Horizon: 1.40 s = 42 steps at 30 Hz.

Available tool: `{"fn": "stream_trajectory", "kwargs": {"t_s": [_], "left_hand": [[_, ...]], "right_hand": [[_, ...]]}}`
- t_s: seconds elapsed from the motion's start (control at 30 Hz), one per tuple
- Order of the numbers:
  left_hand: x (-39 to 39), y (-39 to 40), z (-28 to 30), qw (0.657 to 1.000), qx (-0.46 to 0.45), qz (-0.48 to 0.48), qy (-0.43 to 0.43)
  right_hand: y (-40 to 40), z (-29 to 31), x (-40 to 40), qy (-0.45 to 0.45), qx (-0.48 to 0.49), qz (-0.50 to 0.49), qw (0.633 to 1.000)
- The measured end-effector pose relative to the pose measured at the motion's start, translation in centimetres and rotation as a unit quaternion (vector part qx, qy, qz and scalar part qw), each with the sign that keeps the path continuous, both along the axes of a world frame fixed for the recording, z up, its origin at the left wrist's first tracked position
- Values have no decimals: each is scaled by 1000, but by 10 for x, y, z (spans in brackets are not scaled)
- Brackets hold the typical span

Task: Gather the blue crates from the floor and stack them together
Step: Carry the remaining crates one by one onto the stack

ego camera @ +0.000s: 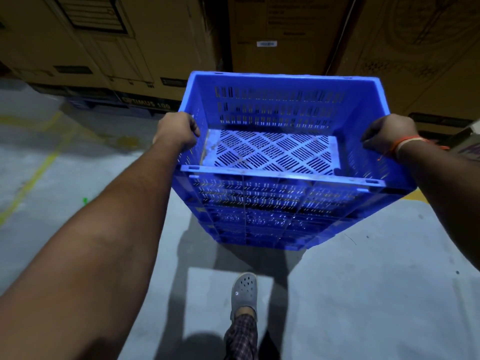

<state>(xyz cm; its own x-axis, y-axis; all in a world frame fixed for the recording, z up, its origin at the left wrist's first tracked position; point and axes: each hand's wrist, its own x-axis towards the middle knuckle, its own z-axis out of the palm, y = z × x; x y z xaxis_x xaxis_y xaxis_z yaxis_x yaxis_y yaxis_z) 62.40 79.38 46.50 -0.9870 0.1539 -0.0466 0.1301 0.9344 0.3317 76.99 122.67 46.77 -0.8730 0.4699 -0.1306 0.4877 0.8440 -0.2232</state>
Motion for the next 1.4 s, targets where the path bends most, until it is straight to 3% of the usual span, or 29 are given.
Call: {"fn": "stream_trajectory", "kwargs": {"t_s": [0.83,1.13,1.4], "left_hand": [[-11,-1,-8,1000,-6,5,-6],[-13,-4,-6,998,-4,3,-57],[-11,-5,3,994,61,-6,-94]], "right_hand": [[5,-2,-4,-11,-13,-4,1000],[7,-5,-4,-13,-43,-30,999],[-1,2,-1,-13,-68,-61,996]]}}
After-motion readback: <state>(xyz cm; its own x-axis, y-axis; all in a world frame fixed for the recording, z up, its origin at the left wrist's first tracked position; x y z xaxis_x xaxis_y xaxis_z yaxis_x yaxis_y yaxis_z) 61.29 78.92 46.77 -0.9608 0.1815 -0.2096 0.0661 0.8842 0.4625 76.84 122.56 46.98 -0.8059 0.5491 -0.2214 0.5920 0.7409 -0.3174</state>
